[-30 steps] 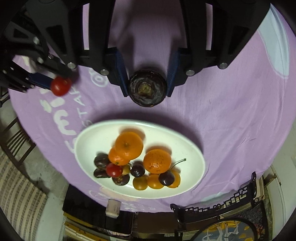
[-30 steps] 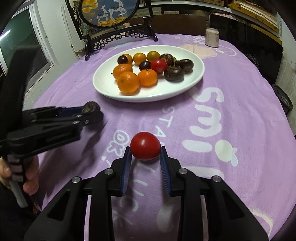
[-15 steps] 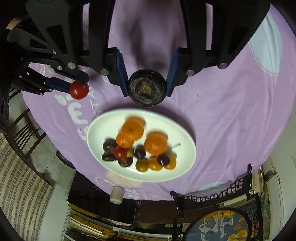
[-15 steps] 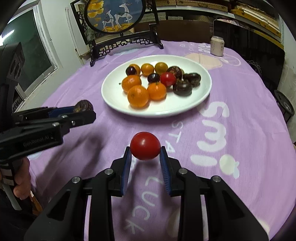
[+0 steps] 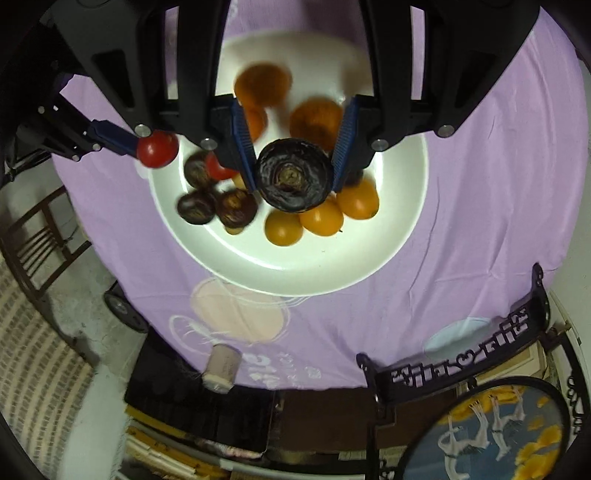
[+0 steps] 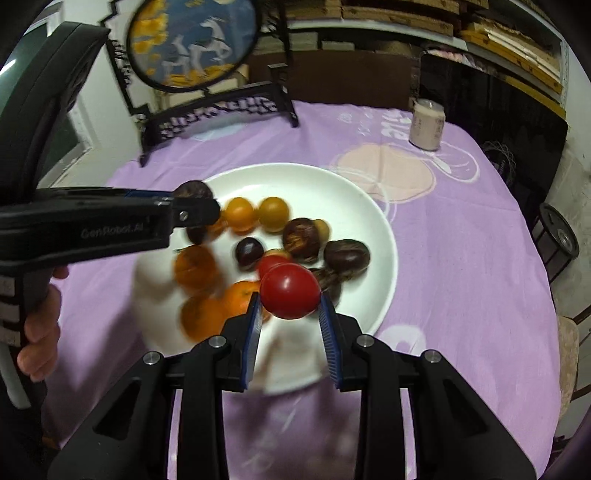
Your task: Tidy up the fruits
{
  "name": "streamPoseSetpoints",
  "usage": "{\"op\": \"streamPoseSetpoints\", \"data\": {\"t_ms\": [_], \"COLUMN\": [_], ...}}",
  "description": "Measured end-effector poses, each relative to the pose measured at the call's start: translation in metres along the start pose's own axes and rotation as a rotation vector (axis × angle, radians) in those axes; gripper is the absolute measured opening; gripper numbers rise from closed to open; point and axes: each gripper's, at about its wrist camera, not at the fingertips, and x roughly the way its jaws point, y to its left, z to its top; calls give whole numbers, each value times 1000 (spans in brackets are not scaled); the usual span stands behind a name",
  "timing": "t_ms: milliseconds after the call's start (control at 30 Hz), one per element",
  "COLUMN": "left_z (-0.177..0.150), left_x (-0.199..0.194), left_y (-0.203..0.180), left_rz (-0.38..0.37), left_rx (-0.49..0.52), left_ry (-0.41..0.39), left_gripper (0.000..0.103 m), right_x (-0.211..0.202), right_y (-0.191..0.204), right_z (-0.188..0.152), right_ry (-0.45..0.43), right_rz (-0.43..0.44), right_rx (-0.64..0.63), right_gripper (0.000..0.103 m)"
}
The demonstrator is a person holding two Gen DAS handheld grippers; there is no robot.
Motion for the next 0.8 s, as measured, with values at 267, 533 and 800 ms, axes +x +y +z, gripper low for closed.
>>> {"op": "streamPoseSetpoints", "data": {"t_ms": [267, 533, 800], "left_z": [5, -3, -76], "left_x": [20, 1, -63], "left_y": [3, 5, 10], "left_rz": [3, 70, 134], "left_rx": [-8, -9, -64], "left_ry": [38, -18, -86], "left_gripper": [41, 90, 101], "right_x": [22, 6, -47], "right_y": [-8, 6, 33], "right_z": [-1, -8, -58], "right_ry": [61, 25, -45], "right_rz": [11, -134, -161], "right_rx": [17, -65, -31], "right_gripper": [32, 85, 101]}}
